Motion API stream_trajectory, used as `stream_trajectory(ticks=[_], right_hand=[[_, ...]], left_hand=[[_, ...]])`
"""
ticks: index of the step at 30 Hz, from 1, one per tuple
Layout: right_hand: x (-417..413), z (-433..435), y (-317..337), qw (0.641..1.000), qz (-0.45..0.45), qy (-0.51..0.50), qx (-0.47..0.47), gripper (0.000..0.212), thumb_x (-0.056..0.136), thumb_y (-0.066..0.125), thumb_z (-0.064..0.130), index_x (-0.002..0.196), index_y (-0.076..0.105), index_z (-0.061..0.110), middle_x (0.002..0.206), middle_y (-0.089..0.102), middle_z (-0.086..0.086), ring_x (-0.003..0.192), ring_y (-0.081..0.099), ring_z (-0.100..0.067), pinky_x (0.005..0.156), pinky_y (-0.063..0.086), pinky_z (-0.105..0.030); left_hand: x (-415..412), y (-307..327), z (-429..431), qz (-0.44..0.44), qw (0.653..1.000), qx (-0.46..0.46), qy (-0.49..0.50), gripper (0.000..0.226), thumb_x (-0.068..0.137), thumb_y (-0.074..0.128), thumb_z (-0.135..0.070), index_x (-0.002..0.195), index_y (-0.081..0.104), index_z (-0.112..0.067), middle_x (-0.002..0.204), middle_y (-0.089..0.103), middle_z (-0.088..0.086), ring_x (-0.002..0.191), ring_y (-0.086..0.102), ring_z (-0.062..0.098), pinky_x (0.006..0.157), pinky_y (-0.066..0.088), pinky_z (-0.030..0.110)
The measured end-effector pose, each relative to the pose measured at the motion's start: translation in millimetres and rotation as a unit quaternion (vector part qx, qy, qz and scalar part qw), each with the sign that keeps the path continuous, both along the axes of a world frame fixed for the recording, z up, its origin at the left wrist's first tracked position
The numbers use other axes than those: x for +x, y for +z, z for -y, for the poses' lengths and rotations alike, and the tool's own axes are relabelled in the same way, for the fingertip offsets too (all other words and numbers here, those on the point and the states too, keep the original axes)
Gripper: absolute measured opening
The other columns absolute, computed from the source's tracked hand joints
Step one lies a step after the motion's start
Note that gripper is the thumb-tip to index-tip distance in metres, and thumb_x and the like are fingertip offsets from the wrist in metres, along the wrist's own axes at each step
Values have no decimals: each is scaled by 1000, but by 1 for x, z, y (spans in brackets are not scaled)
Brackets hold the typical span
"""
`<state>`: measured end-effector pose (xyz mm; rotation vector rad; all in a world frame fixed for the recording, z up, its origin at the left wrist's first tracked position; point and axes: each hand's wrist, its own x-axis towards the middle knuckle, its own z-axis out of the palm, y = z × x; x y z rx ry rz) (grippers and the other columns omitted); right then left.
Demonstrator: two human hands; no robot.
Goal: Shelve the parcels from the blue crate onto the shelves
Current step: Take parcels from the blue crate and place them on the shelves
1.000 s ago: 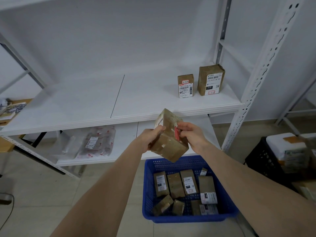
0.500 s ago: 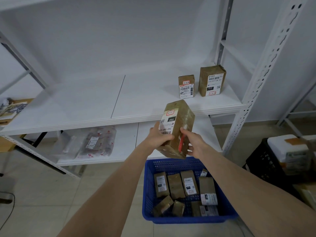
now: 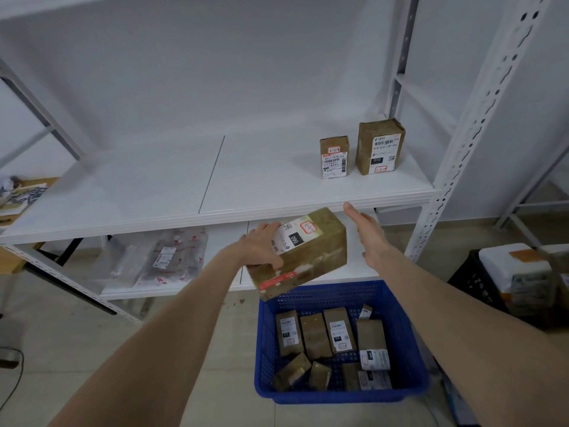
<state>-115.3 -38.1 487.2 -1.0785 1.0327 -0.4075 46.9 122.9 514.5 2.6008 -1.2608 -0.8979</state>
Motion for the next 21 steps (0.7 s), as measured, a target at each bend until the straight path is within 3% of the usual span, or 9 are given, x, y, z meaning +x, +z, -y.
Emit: stream_trajectory(ticks=[3,5,7,11,14,17,21], right_hand=[[-3,1,2,994,-55,85,45,81,78,62,66,144,38,27,149,35,-8,135,34,-38,108,25,-60],[-6,-5,4,986,-68,137,67,63,78,69,56,128,51,22,138,46,-11,119,48,-39,102,36,-61],[-7,-10,3,978,-71,183,73,51,79,74,44,118,55,19,123,54,-11,101,58,-35,91,49,-56],[-5,-22,6,965,-44,248,69,39,79,77,26,111,58,16,113,62,-9,93,66,-27,69,58,-42],[-1,-25,2,969,-46,233,68,43,78,78,31,112,59,14,113,60,-11,103,63,-27,84,56,-45],[-1,-23,-1,971,-48,199,121,72,68,78,55,124,53,17,123,54,-13,110,58,-33,90,51,-45],[-3,-25,2,964,19,172,201,62,74,75,50,123,54,19,124,53,-18,113,55,-40,91,48,-57]], left_hand=[[5,4,0,63,995,7,-78,106,66,74,-23,149,10,-27,145,29,2,131,31,25,113,22,51],[7,9,3,91,989,9,-116,104,71,75,-21,150,8,-26,148,25,1,136,25,25,115,15,53],[8,15,4,128,980,29,-149,104,73,76,-27,150,7,-26,151,20,0,141,19,25,116,9,53],[11,23,4,207,957,63,-194,105,74,76,-43,150,7,-27,153,17,0,142,16,23,116,12,50],[14,31,4,244,944,63,-214,106,72,77,-42,150,8,-26,152,19,0,141,17,22,116,15,47],[16,40,7,259,940,36,-221,104,71,77,-43,150,11,-27,151,22,0,141,19,22,116,15,46],[17,46,7,244,946,10,-213,103,70,78,-39,149,13,-27,151,21,0,141,19,22,116,14,46]])
